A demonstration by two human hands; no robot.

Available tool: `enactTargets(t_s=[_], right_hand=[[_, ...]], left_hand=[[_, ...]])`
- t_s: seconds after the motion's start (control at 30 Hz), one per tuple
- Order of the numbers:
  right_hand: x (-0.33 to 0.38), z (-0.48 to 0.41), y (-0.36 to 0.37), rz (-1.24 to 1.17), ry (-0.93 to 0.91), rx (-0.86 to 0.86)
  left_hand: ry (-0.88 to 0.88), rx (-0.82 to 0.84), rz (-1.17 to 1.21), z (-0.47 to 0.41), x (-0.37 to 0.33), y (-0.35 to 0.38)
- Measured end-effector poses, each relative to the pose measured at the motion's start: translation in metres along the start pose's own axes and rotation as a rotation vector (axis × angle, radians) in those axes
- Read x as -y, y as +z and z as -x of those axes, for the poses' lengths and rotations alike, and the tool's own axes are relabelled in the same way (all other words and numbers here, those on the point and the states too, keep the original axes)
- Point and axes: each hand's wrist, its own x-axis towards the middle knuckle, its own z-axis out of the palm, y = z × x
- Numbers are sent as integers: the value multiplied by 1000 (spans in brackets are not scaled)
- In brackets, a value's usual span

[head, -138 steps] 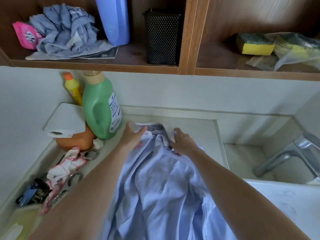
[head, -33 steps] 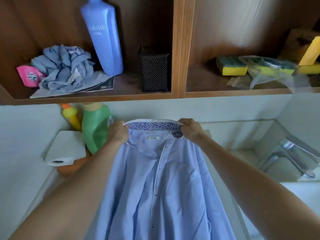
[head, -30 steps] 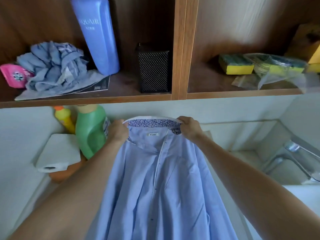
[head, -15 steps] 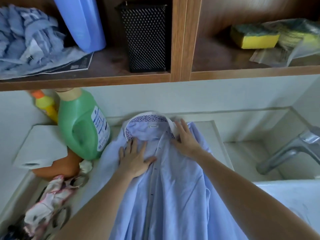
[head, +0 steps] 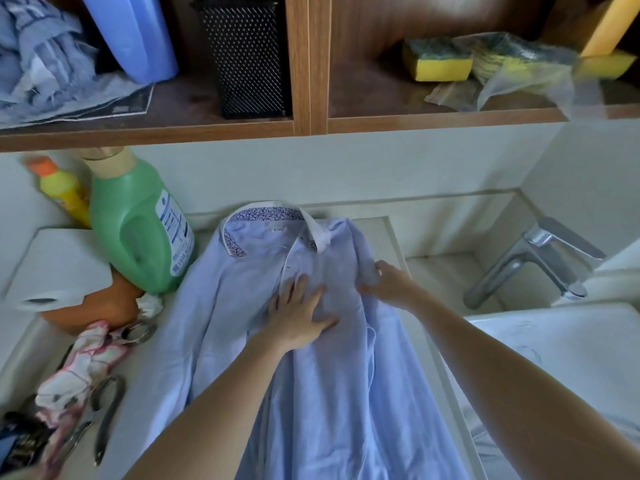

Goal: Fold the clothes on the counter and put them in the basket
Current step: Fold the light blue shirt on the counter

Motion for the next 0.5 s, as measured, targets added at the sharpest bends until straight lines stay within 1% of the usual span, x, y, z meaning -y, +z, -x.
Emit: enactTargets(t_s=[0.03, 0.1, 0.13, 0.17, 0.2, 0.23, 0.27, 0.3, 0.33, 0.37, 0.4, 0.43, 0.47, 0.5], right_hand=[[0, 13, -3, 25, -24, 117], [-14, 32, -4, 101, -13, 332], [-23, 39, -8, 121, 10, 338], [-33, 46, -14, 106, 26, 243], [-41, 50, -22, 57, 29, 60], [-49, 52, -28, -26, 41, -165], [-56, 55, -34, -127, 60, -350], [-62, 59, -39, -215, 90, -418], [-67, 65, -41, -271, 112, -346], [-73, 71, -39, -301, 127, -180], [-80, 77, -35, -285, 159, 19], [-85, 86, -31, -238, 188, 189], [-87, 95, -31, -191, 217, 310], [-90, 100, -31, -177, 228, 365]], left_hand=[[-2, 36, -52, 2, 3, 8], [2, 48, -110, 5, 8, 13], [3, 61, -122, 4, 9, 11], [6, 83, -130, 4, 9, 8], [10, 93, -133, 5, 8, 3], [7, 90, -128, 6, 8, -1], [-9, 69, -110, 8, 7, -2], [-34, 14, -77, 13, 5, -3], [-63, -62, -33, 19, 1, -1], [-89, -134, 13, 25, -3, 2], [-121, -167, 50, 31, -8, 5], [-153, -156, 91, 35, -10, 8], [-177, -114, 124, 39, -11, 8], [-192, -50, 142, 42, -11, 6]])
